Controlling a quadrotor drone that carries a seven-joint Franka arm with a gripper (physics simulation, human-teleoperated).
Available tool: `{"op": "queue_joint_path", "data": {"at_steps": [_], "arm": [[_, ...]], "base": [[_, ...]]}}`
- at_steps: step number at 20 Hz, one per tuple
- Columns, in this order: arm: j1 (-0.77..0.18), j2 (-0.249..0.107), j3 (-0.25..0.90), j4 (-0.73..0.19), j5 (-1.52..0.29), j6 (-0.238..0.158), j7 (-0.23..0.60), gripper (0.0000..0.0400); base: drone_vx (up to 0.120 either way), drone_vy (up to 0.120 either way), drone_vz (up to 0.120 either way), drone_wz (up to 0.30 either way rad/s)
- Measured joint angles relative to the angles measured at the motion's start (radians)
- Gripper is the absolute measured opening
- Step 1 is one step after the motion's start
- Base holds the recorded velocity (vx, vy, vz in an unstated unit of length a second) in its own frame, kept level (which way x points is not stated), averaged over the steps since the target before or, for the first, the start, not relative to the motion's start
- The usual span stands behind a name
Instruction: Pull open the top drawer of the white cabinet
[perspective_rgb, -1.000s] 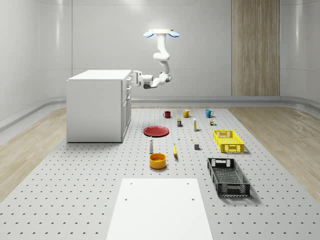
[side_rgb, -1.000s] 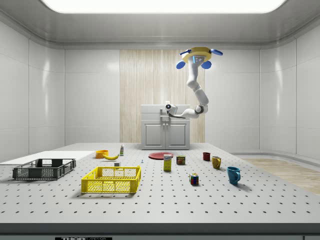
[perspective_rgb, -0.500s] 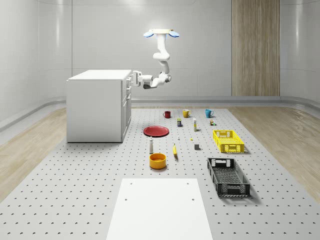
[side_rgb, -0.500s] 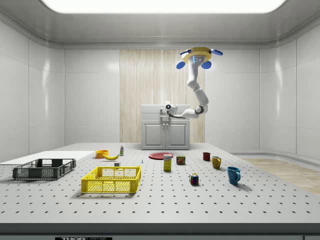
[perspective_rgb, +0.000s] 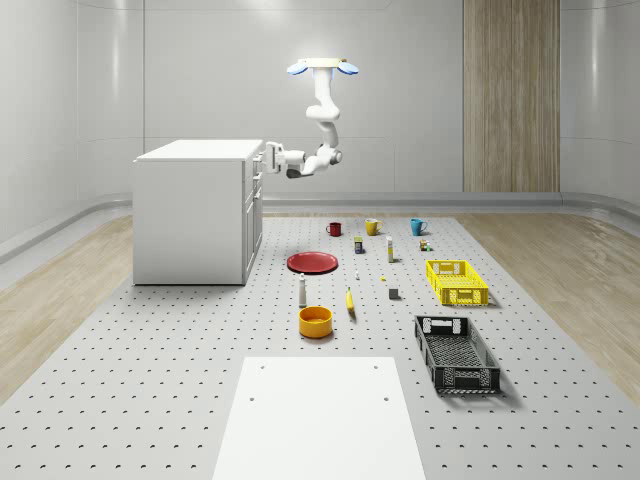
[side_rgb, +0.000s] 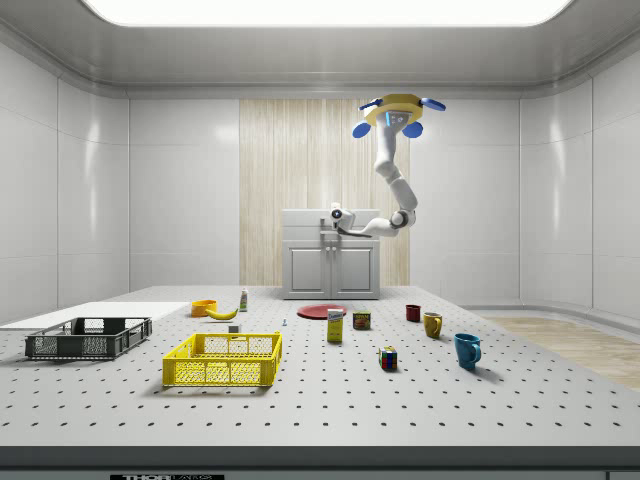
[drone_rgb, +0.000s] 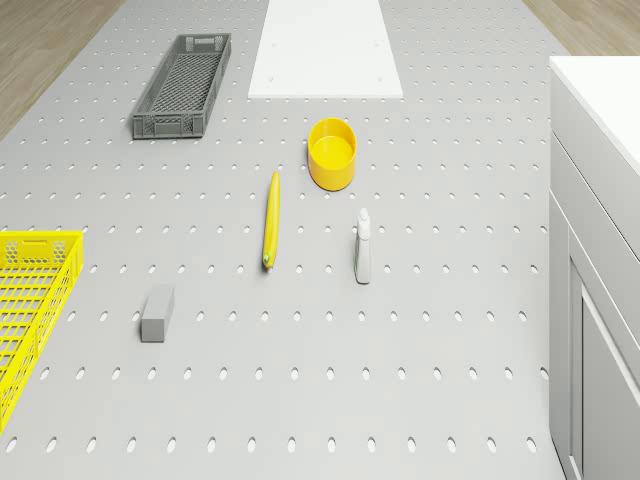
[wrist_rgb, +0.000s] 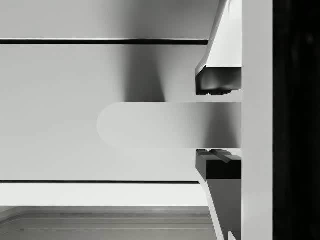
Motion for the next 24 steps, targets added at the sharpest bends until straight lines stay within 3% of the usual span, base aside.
{"op": "queue_joint_path", "data": {"at_steps": [4, 5, 6, 7, 11, 17, 24], "arm": [[-0.009, -0.001, 0.007, 0.000, 0.002, -0.004, 0.003, 0.0121], [-0.017, -0.008, 0.012, 0.006, -0.019, -0.003, 0.066, 0.0162], [-0.029, -0.015, 0.019, 0.012, -0.045, -0.003, 0.077, 0.0196], [-0.030, -0.009, 0.020, 0.008, -0.032, -0.004, 0.039, 0.0176], [-0.034, -0.010, 0.020, 0.000, -0.014, -0.014, 0.022, 0.0132], [-0.045, -0.024, 0.013, -0.017, -0.015, -0.034, 0.027, 0.0120], [-0.062, -0.065, -0.020, -0.053, -0.046, -0.075, 0.048, 0.0119]], "base": [[0.000, 0.000, 0.000, 0.000], [0.000, 0.000, 0.000, 0.000], [0.000, 0.000, 0.000, 0.000], [0.000, 0.000, 0.000, 0.000], [0.000, 0.000, 0.000, 0.000], [0.000, 0.000, 0.000, 0.000], [0.000, 0.000, 0.000, 0.000]]}}
